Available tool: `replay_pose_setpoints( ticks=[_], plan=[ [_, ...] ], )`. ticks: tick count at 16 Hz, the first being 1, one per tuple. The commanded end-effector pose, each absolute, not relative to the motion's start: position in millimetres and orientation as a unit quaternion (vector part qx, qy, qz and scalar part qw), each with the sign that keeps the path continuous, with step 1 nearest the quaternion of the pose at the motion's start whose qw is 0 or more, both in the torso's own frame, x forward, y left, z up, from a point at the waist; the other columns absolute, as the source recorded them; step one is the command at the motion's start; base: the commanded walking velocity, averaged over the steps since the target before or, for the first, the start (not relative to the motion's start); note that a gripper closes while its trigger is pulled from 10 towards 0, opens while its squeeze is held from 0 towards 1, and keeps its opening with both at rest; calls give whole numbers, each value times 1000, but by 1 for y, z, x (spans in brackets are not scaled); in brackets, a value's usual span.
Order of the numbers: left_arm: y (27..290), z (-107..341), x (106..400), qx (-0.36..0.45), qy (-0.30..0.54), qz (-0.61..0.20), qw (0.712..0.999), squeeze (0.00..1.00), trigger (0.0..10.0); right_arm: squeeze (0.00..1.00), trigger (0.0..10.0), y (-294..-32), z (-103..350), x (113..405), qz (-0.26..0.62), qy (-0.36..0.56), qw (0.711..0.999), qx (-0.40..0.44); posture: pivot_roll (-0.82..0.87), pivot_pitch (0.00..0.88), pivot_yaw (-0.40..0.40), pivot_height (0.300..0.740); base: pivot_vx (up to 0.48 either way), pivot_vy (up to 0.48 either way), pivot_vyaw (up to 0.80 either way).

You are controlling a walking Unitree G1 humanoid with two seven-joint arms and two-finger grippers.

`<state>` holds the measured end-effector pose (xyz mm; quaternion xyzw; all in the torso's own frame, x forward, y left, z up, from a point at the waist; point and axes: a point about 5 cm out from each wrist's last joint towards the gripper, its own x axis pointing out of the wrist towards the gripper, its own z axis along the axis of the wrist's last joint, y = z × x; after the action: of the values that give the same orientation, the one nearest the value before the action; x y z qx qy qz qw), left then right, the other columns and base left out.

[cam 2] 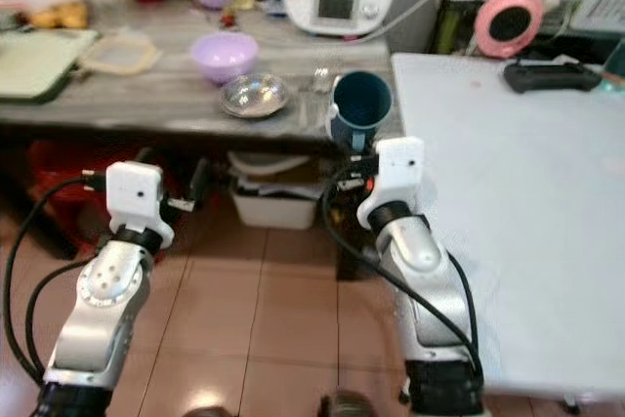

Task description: Setting the table

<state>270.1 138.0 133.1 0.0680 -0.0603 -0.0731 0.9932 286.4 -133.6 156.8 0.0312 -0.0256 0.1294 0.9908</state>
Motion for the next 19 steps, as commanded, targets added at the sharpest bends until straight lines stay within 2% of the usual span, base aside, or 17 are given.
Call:
replay_pose_setpoints(
  ticks=[1, 7, 16, 19],
  plan=[
    [131, 136, 270, 74, -69, -86, 991, 0, 10000, 0, 10000, -141, 159, 286, 120, -30, 992, 31, -2, 4, 2, 740, 431, 0, 0],
    [125, 138, 269, 86, -75, -101, 988, 0, 10000, 0, 10000, -138, 163, 290, 125, -37, 991, 22, -2, 6, 5, 740, 474, 0, 0],
    [124, 137, 266, 78, -75, -103, 989, 0, 10000, 0, 10000, -148, 171, 305, 133, -41, 990, -6, 10, 9, 4, 740, 480, 0, 0],
    [131, 142, 265, 59, -88, -84, 991, 0, 10000, 0, 10000, -148, 171, 306, 141, -44, 989, -8, 16, 13, 5, 740, 160, 0, 669]
  ],
)
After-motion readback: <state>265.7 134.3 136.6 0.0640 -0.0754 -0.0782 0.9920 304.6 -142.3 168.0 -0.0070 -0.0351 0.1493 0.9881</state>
